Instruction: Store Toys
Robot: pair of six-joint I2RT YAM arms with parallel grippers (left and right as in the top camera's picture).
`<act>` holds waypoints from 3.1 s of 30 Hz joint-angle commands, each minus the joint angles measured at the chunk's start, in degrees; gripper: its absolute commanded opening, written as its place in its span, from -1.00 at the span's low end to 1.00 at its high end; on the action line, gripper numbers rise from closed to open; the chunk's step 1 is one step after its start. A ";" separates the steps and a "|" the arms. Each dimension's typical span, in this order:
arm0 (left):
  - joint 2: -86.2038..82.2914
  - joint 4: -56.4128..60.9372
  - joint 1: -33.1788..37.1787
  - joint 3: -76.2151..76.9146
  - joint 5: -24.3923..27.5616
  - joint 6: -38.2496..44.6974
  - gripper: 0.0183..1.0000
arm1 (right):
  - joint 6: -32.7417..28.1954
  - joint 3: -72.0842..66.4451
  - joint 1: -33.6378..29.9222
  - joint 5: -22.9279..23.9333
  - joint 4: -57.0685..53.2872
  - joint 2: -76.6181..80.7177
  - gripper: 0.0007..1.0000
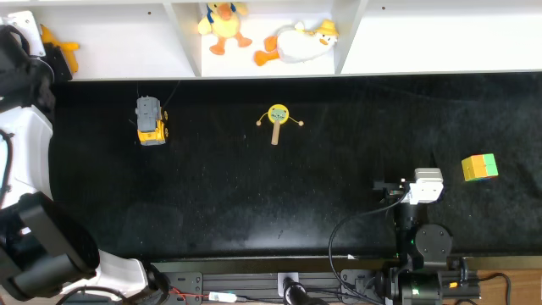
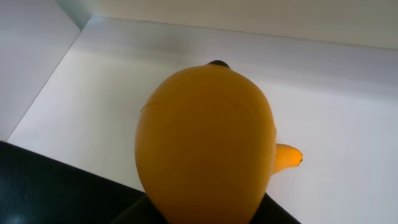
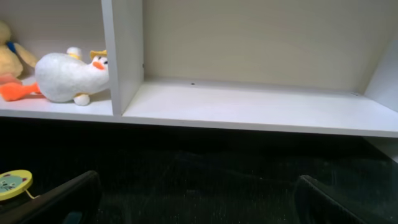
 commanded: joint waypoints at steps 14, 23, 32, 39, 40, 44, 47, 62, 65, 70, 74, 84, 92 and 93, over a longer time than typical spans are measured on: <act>0.94 0.96 -0.44 1.42 0.35 -0.90 1.00 | 0.59 -0.79 -0.35 -0.39 0.31 -0.37 0.99; -4.85 -7.61 -0.42 1.25 0.11 -1.07 1.00 | 0.61 -0.79 -0.35 -0.39 0.33 -0.37 0.99; -18.86 -10.05 -0.44 -13.38 -0.15 -3.78 1.00 | 0.59 -0.79 -0.35 -0.39 0.31 -0.37 0.99; -29.46 -10.75 -5.35 -29.94 4.79 -12.94 1.00 | 0.61 -0.79 -0.35 -0.39 0.31 -0.37 0.99; -28.87 -11.74 -7.32 -29.94 4.83 -13.55 1.00 | 0.61 -0.79 -0.35 -0.39 0.31 -0.37 0.99; -25.09 -11.39 -14.29 -29.88 4.44 -14.82 1.00 | 0.61 -0.79 -0.35 -0.39 0.31 -0.37 0.99; -21.81 -9.20 -16.87 -29.88 4.52 -16.33 1.00 | 0.61 -0.79 -0.35 -0.39 0.33 -0.37 0.99; -11.19 -1.68 -18.01 -29.77 4.48 -17.59 0.56 | 0.61 -0.79 -0.35 -0.39 0.33 -0.37 0.99; -10.80 -1.73 -18.01 -29.77 4.48 -17.57 0.48 | 0.61 -0.79 -0.35 -0.39 0.33 -0.37 0.99; -10.78 -1.90 -18.01 -29.77 4.44 -17.55 0.12 | 0.61 -0.79 -0.35 -0.39 0.33 -0.37 0.99; -10.78 -1.92 -17.99 -29.77 4.44 -17.55 0.04 | 0.61 -0.79 -0.35 -0.39 0.31 -0.37 0.99; -16.96 -8.15 -18.01 -29.79 1.95 -17.49 -0.10 | 0.61 -0.79 -0.35 -0.39 0.33 -0.37 0.99; -26.75 -13.79 -18.71 -29.57 1.66 -17.05 -0.11 | 0.61 -0.79 -0.35 -0.39 0.33 -0.37 0.99; -26.99 -13.84 -19.12 -29.09 1.75 -16.79 -0.12 | 0.61 -0.79 -0.35 -0.39 0.31 -0.37 0.99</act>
